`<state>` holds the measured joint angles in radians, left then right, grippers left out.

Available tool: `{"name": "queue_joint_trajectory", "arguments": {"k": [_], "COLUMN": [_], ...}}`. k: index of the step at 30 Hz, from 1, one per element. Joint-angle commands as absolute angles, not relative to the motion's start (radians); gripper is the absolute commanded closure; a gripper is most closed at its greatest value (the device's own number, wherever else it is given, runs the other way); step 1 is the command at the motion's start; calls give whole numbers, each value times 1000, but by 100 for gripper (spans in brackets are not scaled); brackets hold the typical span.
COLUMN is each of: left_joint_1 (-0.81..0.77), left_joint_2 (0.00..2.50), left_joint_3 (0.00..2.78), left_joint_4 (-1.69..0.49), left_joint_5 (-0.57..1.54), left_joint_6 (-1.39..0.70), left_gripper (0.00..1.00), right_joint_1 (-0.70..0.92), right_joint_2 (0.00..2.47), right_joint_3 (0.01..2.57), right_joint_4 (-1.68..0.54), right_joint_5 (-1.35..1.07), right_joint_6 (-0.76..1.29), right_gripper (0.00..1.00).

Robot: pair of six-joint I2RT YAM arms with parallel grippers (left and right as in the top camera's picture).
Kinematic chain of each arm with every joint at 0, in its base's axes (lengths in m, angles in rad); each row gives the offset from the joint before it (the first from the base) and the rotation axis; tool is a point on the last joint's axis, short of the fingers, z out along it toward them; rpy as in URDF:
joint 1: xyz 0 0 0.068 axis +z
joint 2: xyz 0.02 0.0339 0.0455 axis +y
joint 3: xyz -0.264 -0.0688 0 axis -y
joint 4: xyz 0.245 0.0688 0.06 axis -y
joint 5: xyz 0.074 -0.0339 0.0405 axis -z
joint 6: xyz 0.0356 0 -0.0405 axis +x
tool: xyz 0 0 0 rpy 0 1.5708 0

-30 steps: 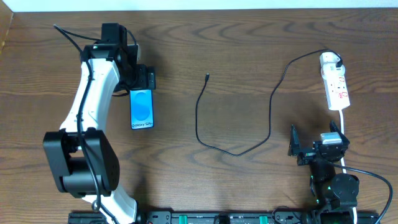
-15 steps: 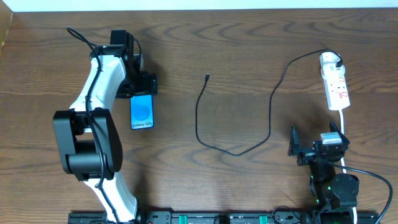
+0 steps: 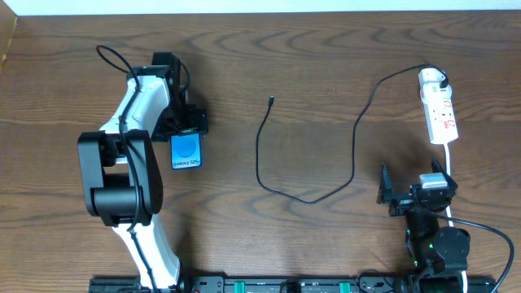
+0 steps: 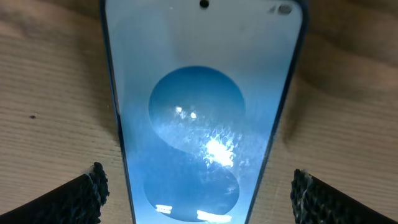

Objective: Plug charger to phone and switch on socket
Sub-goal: 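Lower the left gripper and close it on the phone's sides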

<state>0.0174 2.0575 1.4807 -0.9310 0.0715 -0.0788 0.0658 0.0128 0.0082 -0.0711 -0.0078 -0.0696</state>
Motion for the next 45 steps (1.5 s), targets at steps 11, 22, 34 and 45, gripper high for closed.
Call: {"name": "queue_joint_trajectory", "arguments": {"k": [11, 22, 34, 45], "left_joint_1": [14, 14, 14, 14], "left_joint_2": [2094, 2095, 2095, 2095], "left_joint_3": [1459, 1392, 1391, 1391], "left_joint_4": [-893, -842, -827, -831], "left_joint_5": [59, 59, 59, 59], "left_joint_6": [-88, -88, -88, -88], "left_gripper": [5, 5, 5, 5], "right_joint_1": [60, 60, 60, 60], "right_joint_2": [12, 12, 12, 12], "right_joint_3": [6, 6, 6, 6], "right_joint_4": [-75, -75, -75, -75], "right_joint_5": [-14, -14, -14, -14], "right_joint_6": [-60, -60, -60, -60], "right_gripper": [1, 1, 1, 1]}}
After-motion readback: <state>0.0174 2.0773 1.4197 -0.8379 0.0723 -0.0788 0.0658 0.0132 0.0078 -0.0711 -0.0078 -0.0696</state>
